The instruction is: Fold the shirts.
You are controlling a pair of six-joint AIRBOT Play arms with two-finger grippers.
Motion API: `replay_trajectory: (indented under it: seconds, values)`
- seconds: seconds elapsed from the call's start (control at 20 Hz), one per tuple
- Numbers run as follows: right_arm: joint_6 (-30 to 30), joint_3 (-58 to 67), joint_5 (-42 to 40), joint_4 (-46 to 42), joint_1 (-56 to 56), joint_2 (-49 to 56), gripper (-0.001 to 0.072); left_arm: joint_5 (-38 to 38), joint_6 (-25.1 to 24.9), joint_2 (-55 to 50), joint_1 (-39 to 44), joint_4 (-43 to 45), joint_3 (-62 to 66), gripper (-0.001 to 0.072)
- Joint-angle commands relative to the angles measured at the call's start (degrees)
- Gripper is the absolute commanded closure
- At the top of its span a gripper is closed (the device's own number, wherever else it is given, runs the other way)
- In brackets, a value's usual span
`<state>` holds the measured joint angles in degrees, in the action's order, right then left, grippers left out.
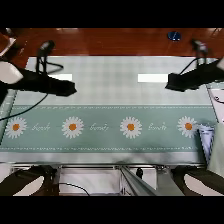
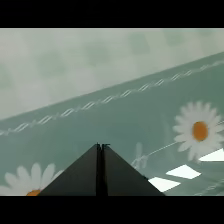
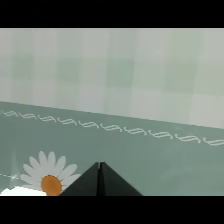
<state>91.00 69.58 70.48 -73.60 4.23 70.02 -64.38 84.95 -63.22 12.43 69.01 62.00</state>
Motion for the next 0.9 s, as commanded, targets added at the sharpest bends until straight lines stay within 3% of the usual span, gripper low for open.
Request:
replay_trajectory:
  seconds: [0.0,0.15,0.85]
  values:
    - [3.72,-2.45,-2.10,-7.48,6.93,5.14,0.0689,-3.17,7.32,-1.03,3.28,13.97,-2.64,0.0688]
    - [3.89,-2.45,-0.55,-7.39,6.71,5.03,0.0688,-6.86,8.41,-1.07,3.30,13.31,-2.67,0.0688]
    - [4.11,-2.43,0.00,-6.91,6.71,5.03,0.0688,-6.62,8.37,-1.46,3.30,13.31,-2.67,0.0688]
